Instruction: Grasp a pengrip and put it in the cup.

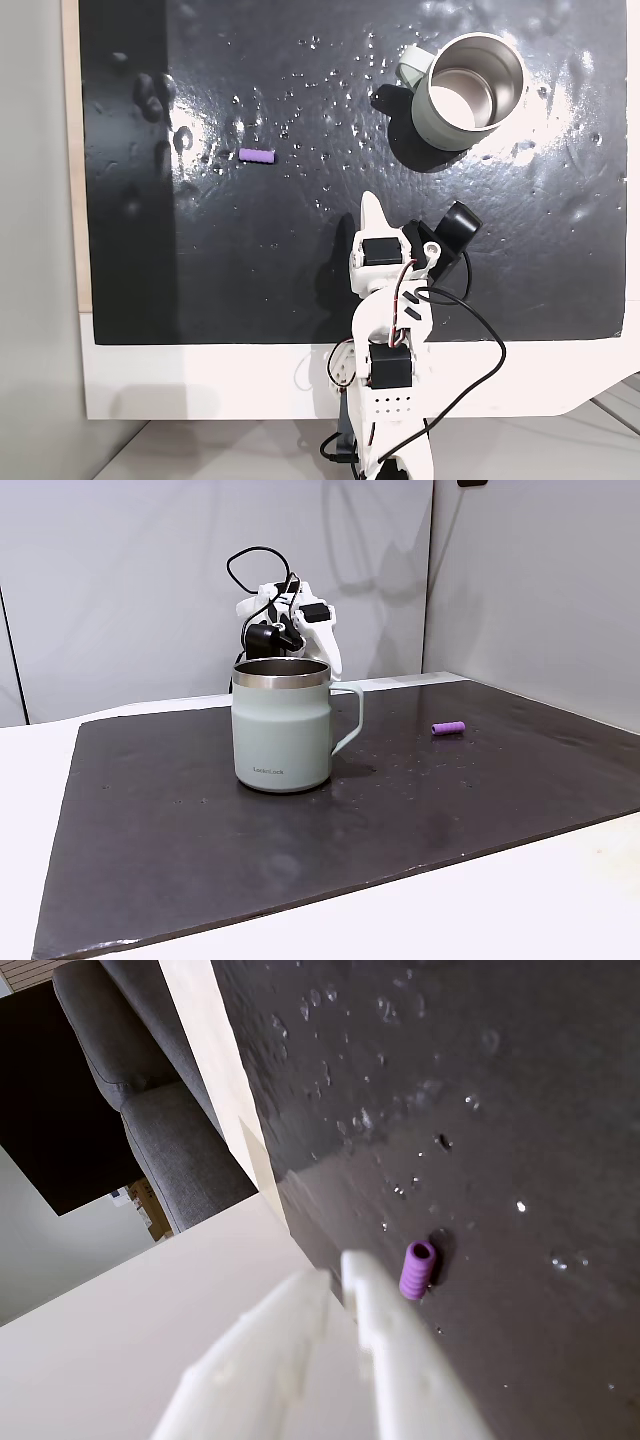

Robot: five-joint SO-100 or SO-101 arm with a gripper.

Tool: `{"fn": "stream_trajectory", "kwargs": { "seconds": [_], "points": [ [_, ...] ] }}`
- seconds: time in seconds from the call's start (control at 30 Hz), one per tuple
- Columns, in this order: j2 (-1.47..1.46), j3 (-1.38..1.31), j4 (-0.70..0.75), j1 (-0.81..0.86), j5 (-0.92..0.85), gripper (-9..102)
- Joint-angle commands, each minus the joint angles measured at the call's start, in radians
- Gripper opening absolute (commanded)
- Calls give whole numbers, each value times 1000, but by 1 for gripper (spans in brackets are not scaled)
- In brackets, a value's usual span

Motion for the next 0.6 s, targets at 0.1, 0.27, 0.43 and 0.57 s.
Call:
{"fn": "stream_trajectory", "kwargs": {
  "seconds": [0.1, 0.27, 0.43, 0.57],
  "points": [
    [12, 55, -34, -32, -21, 0],
    [12, 55, -34, -34, -18, 0],
    [12, 55, -34, -26, -9, 0],
    [12, 32, -5, -31, 18, 0]
  ]
}}
